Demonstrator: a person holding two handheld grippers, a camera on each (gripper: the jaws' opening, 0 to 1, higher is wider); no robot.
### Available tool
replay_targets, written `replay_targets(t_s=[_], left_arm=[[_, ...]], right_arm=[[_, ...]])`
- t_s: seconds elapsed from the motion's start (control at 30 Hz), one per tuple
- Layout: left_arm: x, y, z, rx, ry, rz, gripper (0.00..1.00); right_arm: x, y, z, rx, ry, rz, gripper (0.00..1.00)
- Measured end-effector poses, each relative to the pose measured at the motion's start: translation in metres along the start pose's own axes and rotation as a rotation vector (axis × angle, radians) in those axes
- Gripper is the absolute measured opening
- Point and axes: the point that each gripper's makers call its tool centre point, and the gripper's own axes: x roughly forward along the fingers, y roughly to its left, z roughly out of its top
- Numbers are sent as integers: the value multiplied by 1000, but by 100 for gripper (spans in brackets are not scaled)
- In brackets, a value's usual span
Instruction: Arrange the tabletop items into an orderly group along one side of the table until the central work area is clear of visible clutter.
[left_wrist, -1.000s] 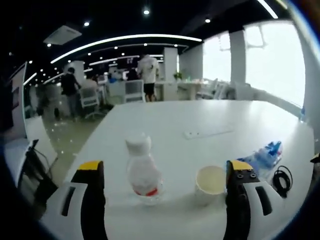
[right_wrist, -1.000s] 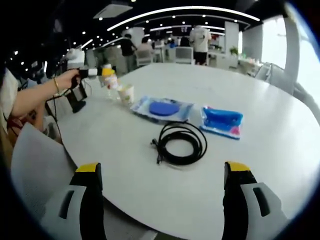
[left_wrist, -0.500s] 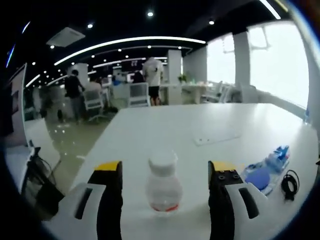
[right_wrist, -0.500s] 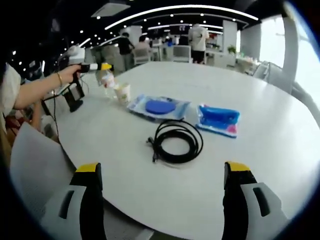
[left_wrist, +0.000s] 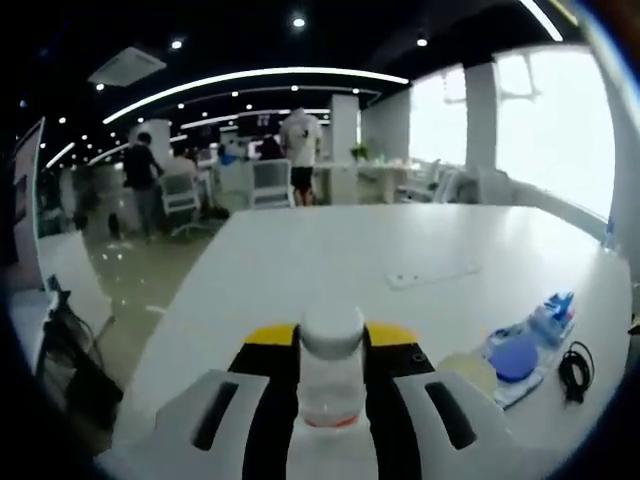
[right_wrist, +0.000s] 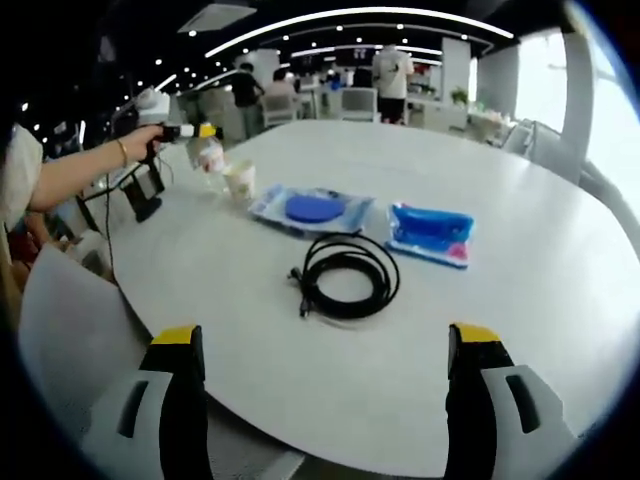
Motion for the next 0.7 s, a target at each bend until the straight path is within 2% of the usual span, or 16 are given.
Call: replay_targets(t_s=[0.3, 0.37, 0.43, 0.57, 0.7], left_arm=[[0, 5, 1, -9, 21, 27, 20], [-2, 7, 9, 3, -10, 37, 20], [-3, 6, 18, 9, -19, 27, 20], [-8, 0, 25, 26, -17, 19, 20], [-11, -4, 27, 8, -22, 10, 20]], right_arm=[[3, -3, 2, 7, -5, -8, 99], [4, -5, 0, -3, 4, -17, 99], [3, -5, -1, -13, 7, -22, 99], [4, -3, 0, -7, 1, -15, 99], [4, -1, 2, -12, -2, -8, 99]])
